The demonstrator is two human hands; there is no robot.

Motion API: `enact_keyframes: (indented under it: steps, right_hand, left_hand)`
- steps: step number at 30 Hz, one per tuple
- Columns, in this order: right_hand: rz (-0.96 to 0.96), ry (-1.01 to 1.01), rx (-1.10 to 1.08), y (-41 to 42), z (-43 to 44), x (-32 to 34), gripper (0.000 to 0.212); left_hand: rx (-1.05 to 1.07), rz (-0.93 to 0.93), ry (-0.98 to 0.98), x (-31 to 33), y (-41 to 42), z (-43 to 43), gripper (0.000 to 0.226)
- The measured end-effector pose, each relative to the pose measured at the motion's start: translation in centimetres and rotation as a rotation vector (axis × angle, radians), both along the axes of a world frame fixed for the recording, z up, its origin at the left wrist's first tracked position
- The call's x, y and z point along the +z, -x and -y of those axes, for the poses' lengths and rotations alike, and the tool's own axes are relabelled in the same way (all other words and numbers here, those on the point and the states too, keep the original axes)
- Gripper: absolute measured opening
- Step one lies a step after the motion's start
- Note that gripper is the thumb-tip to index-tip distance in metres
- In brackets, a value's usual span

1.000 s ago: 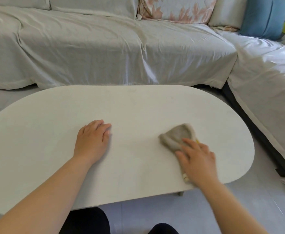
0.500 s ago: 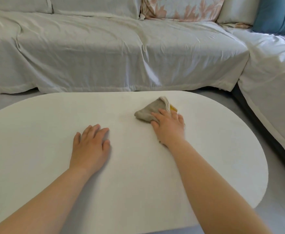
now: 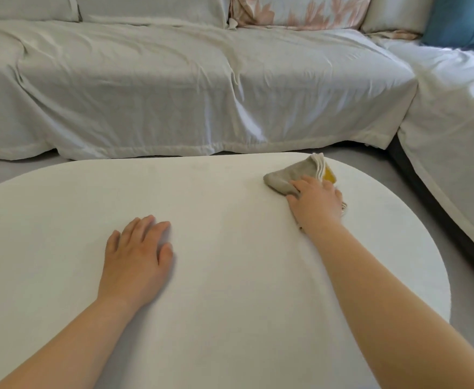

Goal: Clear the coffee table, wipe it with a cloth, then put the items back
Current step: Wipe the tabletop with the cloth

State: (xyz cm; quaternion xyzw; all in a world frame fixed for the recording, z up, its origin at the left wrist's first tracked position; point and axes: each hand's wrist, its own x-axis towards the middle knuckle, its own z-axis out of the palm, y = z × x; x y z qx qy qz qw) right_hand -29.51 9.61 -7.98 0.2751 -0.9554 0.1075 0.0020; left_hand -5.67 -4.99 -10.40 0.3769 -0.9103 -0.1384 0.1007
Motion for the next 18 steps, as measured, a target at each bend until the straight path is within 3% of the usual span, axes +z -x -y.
enact_keyframes:
  steps: [8, 11, 13, 15, 18]
  right_hand:
    - [0.026, -0.141, 0.081, -7.8, -7.0, 1.4, 0.029]
    - [0.217, 0.097, 0.067, -5.5, -7.1, 3.8, 0.025]
    - [0.352, 0.236, -0.006, -3.3, -7.4, 5.1, 0.036]
    - [0.362, 0.192, -0.069, -1.5, -8.2, 5.7, 0.051]
    - [0.426, 0.198, -0.109, -0.3, -9.0, 5.8, 0.044]
  left_hand:
    - [-0.015, 0.013, -0.006, 0.3, -0.1, -0.3, 0.042]
    - [-0.014, 0.009, -0.011, 0.6, -0.2, -0.4, 0.041]
    - [-0.015, 0.013, -0.018, 0.7, -0.2, -0.5, 0.042]
    - [-0.018, 0.016, -0.02, 0.8, -0.2, -0.5, 0.042]
    - [-0.014, 0.012, -0.025, 0.8, -0.2, -0.5, 0.042]
